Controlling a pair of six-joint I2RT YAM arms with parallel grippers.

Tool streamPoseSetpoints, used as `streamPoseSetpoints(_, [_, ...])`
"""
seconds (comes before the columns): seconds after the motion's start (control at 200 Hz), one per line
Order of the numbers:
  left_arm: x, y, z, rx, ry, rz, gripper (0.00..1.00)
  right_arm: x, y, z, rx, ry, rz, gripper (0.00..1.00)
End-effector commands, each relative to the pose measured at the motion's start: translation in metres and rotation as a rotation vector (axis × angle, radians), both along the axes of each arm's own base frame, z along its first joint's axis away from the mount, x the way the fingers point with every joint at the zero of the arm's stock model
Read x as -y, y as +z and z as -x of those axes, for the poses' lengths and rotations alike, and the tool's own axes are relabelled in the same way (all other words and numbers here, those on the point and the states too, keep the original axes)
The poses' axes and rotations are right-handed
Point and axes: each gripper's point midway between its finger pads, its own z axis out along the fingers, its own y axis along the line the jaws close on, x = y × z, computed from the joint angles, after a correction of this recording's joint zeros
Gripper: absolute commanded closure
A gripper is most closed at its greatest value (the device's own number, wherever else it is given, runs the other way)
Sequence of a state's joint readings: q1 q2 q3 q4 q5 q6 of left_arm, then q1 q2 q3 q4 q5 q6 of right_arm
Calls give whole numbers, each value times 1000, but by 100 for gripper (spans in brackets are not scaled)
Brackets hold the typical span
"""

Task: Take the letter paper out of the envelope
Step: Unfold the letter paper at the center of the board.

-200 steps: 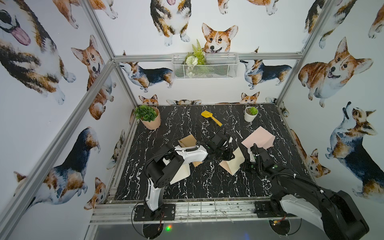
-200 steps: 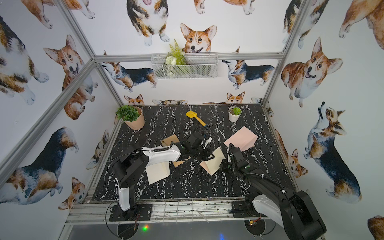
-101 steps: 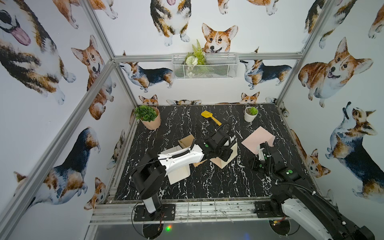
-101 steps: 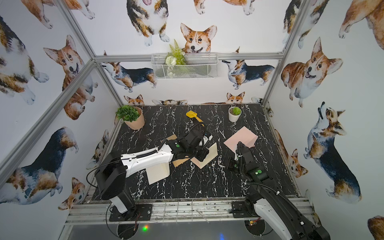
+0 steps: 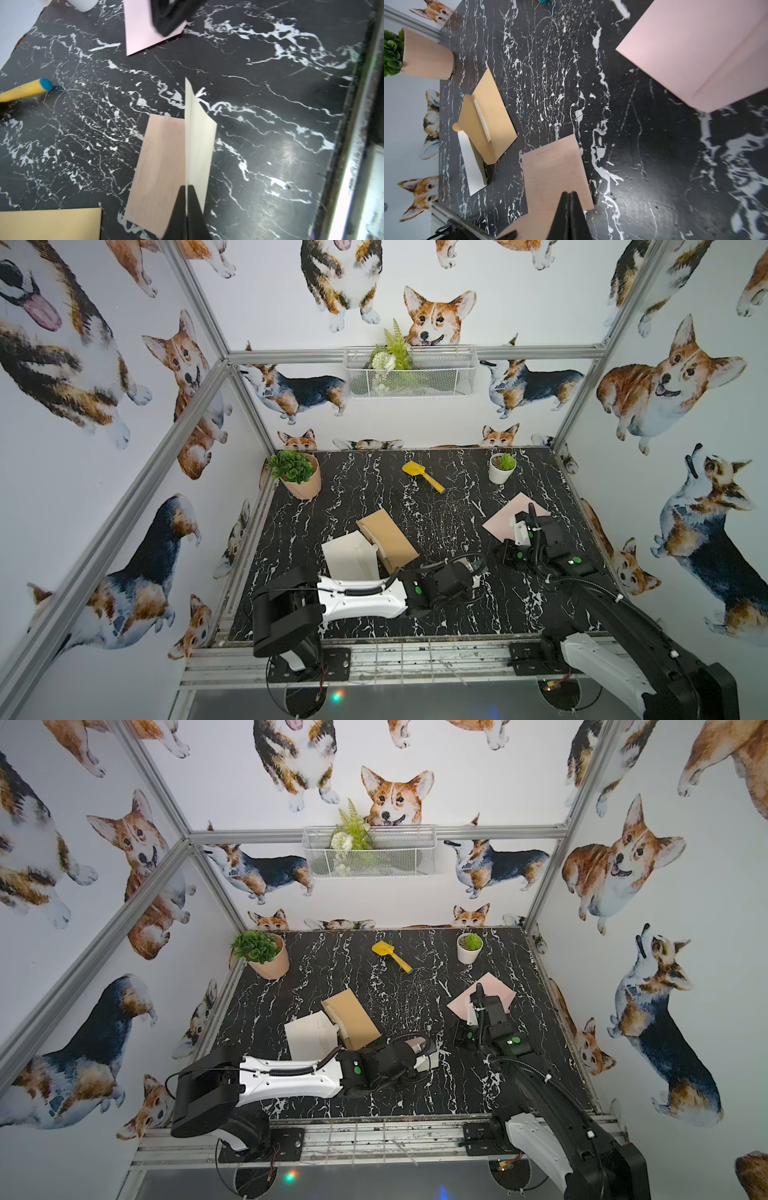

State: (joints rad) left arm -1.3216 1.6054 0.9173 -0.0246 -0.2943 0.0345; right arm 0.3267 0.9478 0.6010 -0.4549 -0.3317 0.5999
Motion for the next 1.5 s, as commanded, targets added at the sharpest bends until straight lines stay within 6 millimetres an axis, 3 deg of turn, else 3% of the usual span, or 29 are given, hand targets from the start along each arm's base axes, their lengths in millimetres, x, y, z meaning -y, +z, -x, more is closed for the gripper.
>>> streamPoseSetpoints(0.0, [6, 11, 4, 81, -11, 60, 100, -24, 4, -2, -18, 91, -107, 100])
streamPoseSetpoints(0.06, [9, 12, 12, 86, -25, 70, 100, -29, -2, 0, -39, 104, -137, 100])
streamPoseSetpoints(0.09, [0, -3, 18, 85, -34, 33, 100, -32, -3, 1, -45, 112, -156, 100])
streamPoseSetpoints(0.22, [0, -11, 35, 97, -73, 32, 100, -39, -6, 10, -64, 143, -211, 100])
streamPoseSetpoints(0.335, [-1, -14, 44, 82, -93, 49, 100, -42, -17, 25, -113, 170, -226, 100])
streamPoseSetpoints(0.415, [-1, -13, 50, 84, -104, 58, 100, -39, -29, 35, -145, 167, -217, 90])
streamPoseSetpoints(0.581, [-4, -21, 56, 62, -117, 51, 100, -42, -35, 46, -158, 173, -256, 93])
streamPoseSetpoints(0.741, [-1, -34, 61, 48, -135, 45, 100, -62, -26, 48, -136, 226, -268, 97])
streamPoseSetpoints(0.921, [5, -41, 63, 80, -169, 13, 100, -87, -32, 48, -155, 282, -265, 97])
streamPoseSetpoints(1.206, [2, -55, 61, 114, -181, -30, 100, -105, -69, 41, -226, 283, -253, 100])
streamPoseSetpoints(1.407, [-4, -62, 59, 114, -160, -57, 100, -100, -95, 32, -244, 235, -192, 100])
streamPoseSetpoints(1.492, [-6, -62, 59, 112, -151, -55, 82, -99, -103, 29, -249, 222, -174, 100])
